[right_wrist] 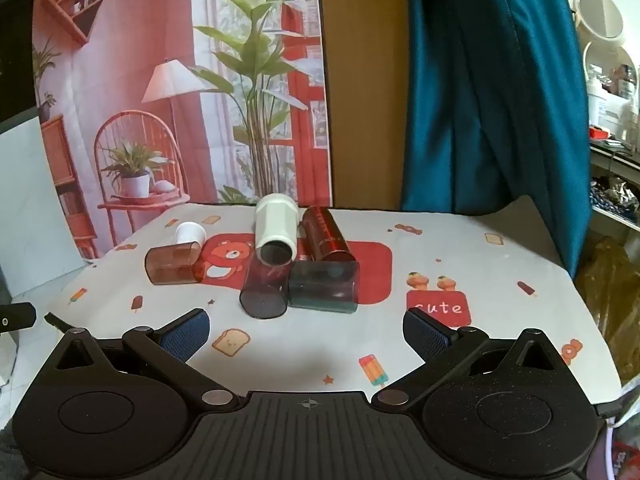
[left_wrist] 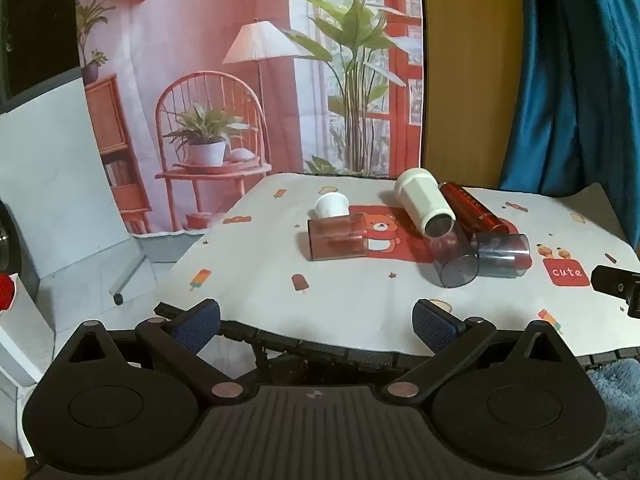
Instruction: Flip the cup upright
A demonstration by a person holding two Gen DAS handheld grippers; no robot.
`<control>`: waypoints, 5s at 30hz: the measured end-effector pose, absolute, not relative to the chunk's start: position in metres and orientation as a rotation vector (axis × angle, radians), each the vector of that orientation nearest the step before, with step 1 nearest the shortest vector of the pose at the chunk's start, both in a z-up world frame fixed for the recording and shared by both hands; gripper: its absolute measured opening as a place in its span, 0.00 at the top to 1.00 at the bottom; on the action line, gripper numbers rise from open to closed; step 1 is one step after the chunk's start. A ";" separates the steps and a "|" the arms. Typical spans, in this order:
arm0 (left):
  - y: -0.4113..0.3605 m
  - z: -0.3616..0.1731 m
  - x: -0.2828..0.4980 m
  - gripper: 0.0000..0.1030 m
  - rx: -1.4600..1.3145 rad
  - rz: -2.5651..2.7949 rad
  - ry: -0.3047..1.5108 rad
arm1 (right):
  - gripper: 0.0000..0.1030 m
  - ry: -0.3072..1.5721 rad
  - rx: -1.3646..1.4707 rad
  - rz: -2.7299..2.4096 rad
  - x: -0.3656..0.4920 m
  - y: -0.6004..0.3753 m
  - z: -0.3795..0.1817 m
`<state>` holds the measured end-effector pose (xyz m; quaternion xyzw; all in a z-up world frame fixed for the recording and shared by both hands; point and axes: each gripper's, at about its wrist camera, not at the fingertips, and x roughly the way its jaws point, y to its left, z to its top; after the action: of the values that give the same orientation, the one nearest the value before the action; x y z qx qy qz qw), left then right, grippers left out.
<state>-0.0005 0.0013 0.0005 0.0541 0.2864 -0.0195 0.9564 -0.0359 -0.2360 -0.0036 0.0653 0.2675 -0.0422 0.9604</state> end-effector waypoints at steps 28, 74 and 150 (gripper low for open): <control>0.001 -0.003 -0.001 0.00 0.126 -0.021 0.606 | 0.00 0.550 0.132 -0.084 -0.035 -0.240 -0.011; -0.001 -0.003 0.002 0.00 0.129 -0.024 0.637 | 0.00 0.559 0.133 -0.091 -0.034 -0.241 -0.013; 0.050 -0.088 0.096 0.00 -0.034 0.137 0.835 | 0.40 0.662 0.001 -0.020 0.180 -0.175 -0.122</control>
<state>0.0965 0.0496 -0.0875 -0.0166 0.4050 0.0663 0.9117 0.1804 -0.1752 -0.1222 0.0004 0.3249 -0.0100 0.9457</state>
